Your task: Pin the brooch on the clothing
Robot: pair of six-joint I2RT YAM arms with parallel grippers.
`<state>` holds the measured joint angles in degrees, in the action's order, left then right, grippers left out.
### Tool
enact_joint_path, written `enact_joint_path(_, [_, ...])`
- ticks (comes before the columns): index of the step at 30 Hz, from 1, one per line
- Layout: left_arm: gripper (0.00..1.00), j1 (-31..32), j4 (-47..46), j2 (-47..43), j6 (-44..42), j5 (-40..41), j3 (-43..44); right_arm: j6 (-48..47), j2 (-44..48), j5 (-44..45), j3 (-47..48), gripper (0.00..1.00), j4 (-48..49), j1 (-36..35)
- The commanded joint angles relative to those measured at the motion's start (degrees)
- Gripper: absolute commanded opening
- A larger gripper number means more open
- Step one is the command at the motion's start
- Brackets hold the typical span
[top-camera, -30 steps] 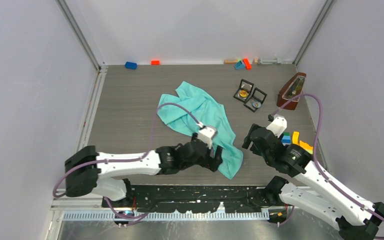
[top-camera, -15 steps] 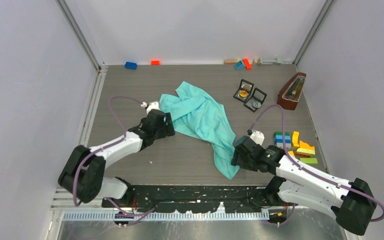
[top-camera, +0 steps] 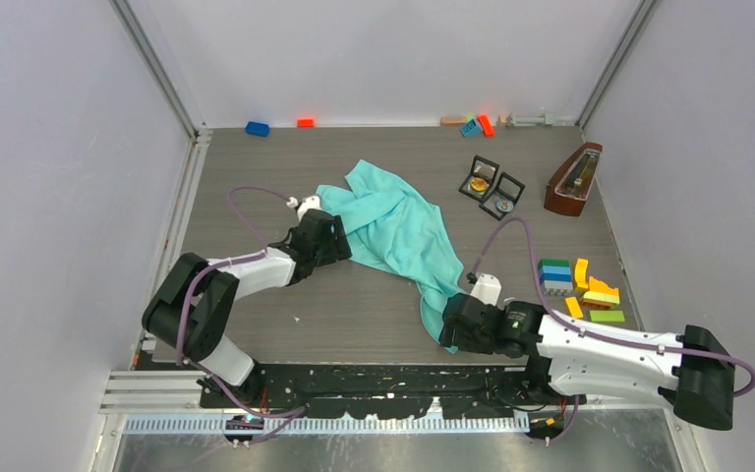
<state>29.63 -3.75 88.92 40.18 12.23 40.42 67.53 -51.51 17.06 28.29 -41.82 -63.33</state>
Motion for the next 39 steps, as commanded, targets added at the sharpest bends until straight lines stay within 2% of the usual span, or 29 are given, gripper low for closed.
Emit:
enact_joint_path(1, [0.69, -0.2, -1.8, 2.4, 1.3, 2.8, 1.2, 3.6, -3.5, 5.2, 2.1, 0.64, 1.4, -2.8])
enact_joint_path(9, [0.53, -0.2, -3.3, 5.2, 1.4, 4.7, 2.4, 5.3, -13.7, 10.7, 7.1, 0.67, -0.3, -7.8])
enact_joint_path(11, [0.46, -0.2, -3.8, 6.2, 1.1, 5.3, 3.1, 5.9, -16.7, 12.1, 8.6, 0.68, -1.4, -9.0])
enact_joint_path(13, [0.34, -0.3, -3.9, 6.8, 0.8, 5.9, 3.8, 7.3, -19.9, 14.0, 10.0, 0.67, -3.1, -10.1])
enact_joint_path(15, [0.2, -0.3, -4.1, 6.5, 0.5, 6.5, 4.1, 8.6, -23.2, 15.8, 10.9, 0.64, -4.5, -10.7])
enact_joint_path(17, [0.1, -0.3, -4.2, 5.0, 0.3, 6.8, 4.1, 9.4, -26.0, 17.5, 11.0, 0.57, -4.6, -10.8])
enact_joint_path(19, [0.02, -0.3, -3.3, 2.6, -0.2, 6.9, 4.0, 9.6, -28.1, 18.3, 11.2, 0.49, -4.0, -10.8])
enact_joint_path(20, [0.0, -0.3, -2.4, 0.9, -0.5, 7.1, 3.9, 9.5, -29.4, 18.6, 11.7, 0.41, -3.8, -10.8])
enact_joint_path(23, [0.0, -0.3, 0.6, -5.4, -1.5, 7.9, 3.3, 8.5, -31.9, 20.7, 12.8, 0.26, -3.7, -10.4])
enact_joint_path(26, [0.0, -0.3, 3.4, -11.1, -2.7, 8.2, 2.0, 6.1, -32.9, 21.4, 14.2, 0.04, -3.5, -8.9])
enact_joint_path(28, [0.0, -0.3, 7.5, -14.9, -3.6, 8.2, 2.0, 3.2, -32.6, 21.6, 15.7, 0.01, -3.7, -7.1])
enact_joint_path(32, [0.0, -1.4, 16.3, -21.2, -6.2, 6.2, 6.4, -4.7, -28.8, 25.2, 20.6, 0.0, -6.2, -1.7])
enact_joint_path(39, [0.0, -4.3, 32.7, -26.1, -11.0, 2.0, 24.1, -25.3, -22.4, 34.2, 36.5, 0.0, -11.3, 13.4])
